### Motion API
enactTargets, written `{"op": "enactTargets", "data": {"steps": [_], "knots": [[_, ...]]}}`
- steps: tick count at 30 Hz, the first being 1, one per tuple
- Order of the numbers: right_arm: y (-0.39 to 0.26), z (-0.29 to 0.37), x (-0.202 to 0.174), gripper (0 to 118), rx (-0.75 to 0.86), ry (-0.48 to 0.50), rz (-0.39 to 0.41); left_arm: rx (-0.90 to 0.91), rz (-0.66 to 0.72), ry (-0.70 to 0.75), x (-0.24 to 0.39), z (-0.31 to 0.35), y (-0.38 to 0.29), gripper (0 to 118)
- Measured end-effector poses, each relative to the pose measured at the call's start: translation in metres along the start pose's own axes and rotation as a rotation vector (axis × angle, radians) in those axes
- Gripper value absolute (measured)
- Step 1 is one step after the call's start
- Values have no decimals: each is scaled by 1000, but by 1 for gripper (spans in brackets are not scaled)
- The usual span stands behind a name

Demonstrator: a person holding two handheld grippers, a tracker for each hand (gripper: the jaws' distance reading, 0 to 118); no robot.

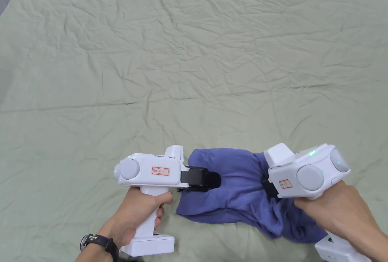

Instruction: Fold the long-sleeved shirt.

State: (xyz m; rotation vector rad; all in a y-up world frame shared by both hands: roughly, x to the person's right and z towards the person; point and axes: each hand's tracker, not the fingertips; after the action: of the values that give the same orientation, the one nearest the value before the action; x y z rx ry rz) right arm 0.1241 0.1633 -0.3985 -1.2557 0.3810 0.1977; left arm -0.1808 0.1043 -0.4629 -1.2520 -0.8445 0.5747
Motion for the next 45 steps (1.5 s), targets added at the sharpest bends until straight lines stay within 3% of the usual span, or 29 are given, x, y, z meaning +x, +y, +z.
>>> {"op": "enactTargets", "data": {"steps": [5, 8, 11, 14, 17, 31, 38, 45], "knots": [[2, 55, -11, 1, 213, -76, 0, 3, -5, 43, 5, 1, 0, 17], [0, 108, -20, 1, 347, -55, -34, 8, -17, 70, 12, 3, -2, 17], [-12, 147, -32, 1, 445, -123, 10, 17, -12, 99, 16, 4, -4, 17], [-32, 175, -39, 1, 527, -162, -21, 22, -34, 130, 24, 5, -7, 17], [-54, 188, -43, 1, 554, -148, -64, 29, -45, 160, 30, 7, -11, 17], [-50, 177, -58, 1, 516, -124, -39, 45, -70, 216, 32, 31, -9, 16], [-8, 151, -108, 1, 495, -46, 76, 93, -51, 295, -11, 104, -14, 16], [48, 117, -184, 1, 475, 88, 209, 114, -9, 393, -68, 199, -24, 16]]}}
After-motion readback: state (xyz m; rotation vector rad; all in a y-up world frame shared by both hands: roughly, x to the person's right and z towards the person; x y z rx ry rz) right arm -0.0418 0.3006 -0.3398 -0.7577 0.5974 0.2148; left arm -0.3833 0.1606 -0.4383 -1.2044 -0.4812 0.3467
